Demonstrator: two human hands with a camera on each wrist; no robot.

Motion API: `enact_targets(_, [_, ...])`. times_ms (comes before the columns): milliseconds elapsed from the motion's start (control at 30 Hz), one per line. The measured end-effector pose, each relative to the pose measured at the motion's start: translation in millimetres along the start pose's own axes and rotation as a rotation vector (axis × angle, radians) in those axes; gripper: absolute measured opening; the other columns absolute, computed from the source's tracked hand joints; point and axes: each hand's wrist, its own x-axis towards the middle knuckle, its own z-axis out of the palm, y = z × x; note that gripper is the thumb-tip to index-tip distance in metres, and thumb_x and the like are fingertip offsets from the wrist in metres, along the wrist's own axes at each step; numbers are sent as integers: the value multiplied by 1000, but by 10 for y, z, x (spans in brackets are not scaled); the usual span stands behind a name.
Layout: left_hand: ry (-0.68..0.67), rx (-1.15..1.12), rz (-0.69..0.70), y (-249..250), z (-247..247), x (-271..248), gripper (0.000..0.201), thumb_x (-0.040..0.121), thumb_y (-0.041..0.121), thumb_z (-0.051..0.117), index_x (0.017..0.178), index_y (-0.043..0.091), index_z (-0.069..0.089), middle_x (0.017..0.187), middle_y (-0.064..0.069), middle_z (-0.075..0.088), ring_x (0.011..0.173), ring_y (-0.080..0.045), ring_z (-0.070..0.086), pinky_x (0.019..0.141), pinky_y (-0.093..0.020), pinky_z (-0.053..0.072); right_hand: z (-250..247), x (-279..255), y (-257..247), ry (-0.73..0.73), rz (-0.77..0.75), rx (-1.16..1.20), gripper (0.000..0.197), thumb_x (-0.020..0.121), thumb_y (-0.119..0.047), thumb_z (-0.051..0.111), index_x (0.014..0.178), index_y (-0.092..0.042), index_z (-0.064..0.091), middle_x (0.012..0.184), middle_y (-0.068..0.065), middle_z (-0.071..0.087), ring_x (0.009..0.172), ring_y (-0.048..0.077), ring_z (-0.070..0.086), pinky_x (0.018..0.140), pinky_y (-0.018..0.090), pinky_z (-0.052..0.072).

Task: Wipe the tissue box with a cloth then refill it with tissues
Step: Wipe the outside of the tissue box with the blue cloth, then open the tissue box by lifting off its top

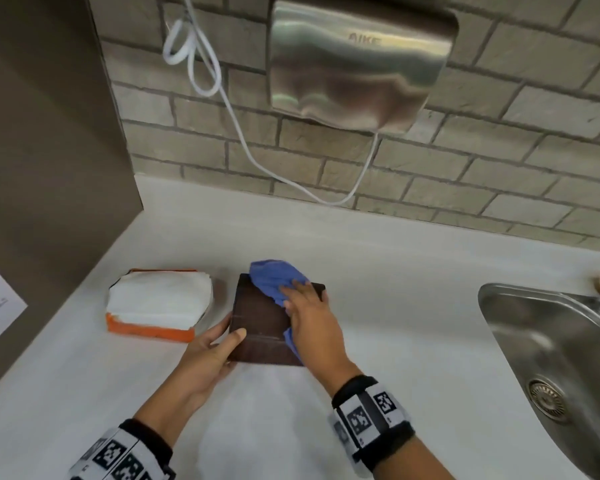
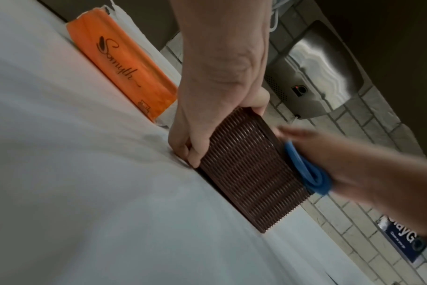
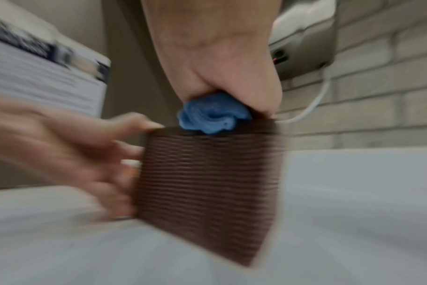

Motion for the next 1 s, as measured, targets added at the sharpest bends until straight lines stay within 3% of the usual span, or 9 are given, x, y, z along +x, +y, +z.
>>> enact_targets(133, [1,0,-6,-27,-11,9,38,91,17,60,128,23,57,109,-3,69,95,-14,64,94,-34,48,-405,46,510,104,256,423,31,97,-6,45,125,-8,58,128,14,60,114,23,56,89,16,42])
enact_targets(233, [27,-18,6,-39,-9,16,35,92,17,57,127,19,58,115,-5,68,97,-15,64,93,-34,48,-698,-26,804,124,518,1027,35,101,-12,38,133,-1,45,126,9,53,110,22,57,67,9,52])
enact_targets(300, [29,-30,13,-43,-9,16,35,93,18,57,128,19,57,118,-5,67,104,-17,63,93,-33,48,-799,-150,936,139,549,1276,39,96,-23,40,133,-10,39,123,6,50,101,6,64,64,6,50])
enact_targets(500, [38,-20,7,-66,16,30,40,92,21,57,132,23,53,122,-3,64,113,-19,59,105,-39,42,-556,-350,1017,241,500,416,36,101,-16,41,135,-15,50,133,7,56,121,26,53,89,19,36])
enact_targets(567, [37,-14,-1,-67,9,16,40,92,24,58,131,25,53,122,-1,64,116,-19,57,108,-42,39,-363,-374,927,89,392,234,39,100,-15,42,138,-14,46,139,7,51,127,26,48,94,17,33])
enact_targets(733, [7,19,0,-18,44,-75,32,93,30,54,125,33,55,118,7,64,114,-13,55,109,-37,36,13,-401,947,-367,314,-166,55,102,-22,34,149,-5,11,159,16,3,146,35,3,119,40,9])
enact_targets(833, [1,22,22,-19,68,-104,22,94,28,52,114,37,57,106,17,66,96,3,59,93,-22,43,4,-393,978,-313,393,-189,83,90,-66,15,150,-11,-2,159,10,-5,146,37,0,116,44,15])
enact_targets(933, [10,58,46,-44,54,-73,24,94,31,52,117,35,61,110,19,69,94,13,62,81,-12,45,-66,-373,936,-301,264,-107,89,93,-53,40,140,-7,-20,152,-2,-20,146,33,-13,119,45,4])
enact_targets(1000, [20,100,43,-69,39,-62,29,94,37,52,122,37,60,114,19,68,106,5,60,95,-21,46,-101,-396,801,-309,149,37,99,87,-47,57,142,-15,-19,154,-7,-16,147,23,-7,120,42,7])
